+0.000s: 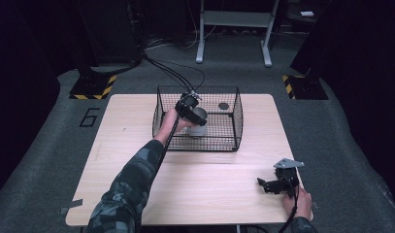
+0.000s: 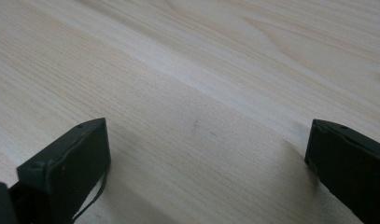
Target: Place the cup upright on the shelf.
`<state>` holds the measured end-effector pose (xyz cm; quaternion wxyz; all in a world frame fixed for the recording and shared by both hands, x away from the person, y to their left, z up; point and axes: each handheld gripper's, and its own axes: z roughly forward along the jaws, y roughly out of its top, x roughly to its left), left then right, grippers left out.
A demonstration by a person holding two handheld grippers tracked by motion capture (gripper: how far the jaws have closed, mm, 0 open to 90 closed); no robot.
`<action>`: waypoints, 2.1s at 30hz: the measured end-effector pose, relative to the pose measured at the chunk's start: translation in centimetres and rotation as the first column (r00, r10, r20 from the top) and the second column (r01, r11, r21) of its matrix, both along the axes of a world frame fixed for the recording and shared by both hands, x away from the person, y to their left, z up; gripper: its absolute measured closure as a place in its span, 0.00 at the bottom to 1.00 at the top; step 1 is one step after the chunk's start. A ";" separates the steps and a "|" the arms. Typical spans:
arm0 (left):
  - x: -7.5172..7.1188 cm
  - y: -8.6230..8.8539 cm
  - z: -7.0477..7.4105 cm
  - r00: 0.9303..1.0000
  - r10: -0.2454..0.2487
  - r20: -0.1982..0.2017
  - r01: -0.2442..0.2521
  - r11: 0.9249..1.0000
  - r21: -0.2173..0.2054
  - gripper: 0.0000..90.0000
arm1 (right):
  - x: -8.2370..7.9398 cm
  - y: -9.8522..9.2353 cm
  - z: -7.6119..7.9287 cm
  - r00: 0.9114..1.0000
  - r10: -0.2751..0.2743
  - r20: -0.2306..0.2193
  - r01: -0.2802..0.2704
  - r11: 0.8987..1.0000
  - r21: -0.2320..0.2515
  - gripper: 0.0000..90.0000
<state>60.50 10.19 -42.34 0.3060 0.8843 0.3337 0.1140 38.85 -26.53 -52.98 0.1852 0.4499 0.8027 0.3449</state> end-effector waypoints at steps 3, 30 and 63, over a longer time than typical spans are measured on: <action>0.0 0.1 0.0 1.000 0.005 0.000 -0.005 1.000 -0.006 0.06 | 0.0 0.0 0.0 1.000 0.000 0.000 0.000 1.000 0.000 0.00; -5.0 1.8 6.6 0.987 -0.060 0.148 0.081 0.987 -0.138 0.00 | 0.0 -0.1 0.0 1.000 0.005 0.004 -0.005 1.000 -0.014 0.00; -18.8 12.6 1.8 0.980 0.045 0.194 -0.006 0.980 -0.198 0.00 | 0.0 -0.1 0.0 1.000 0.006 0.004 -0.006 1.000 -0.014 0.00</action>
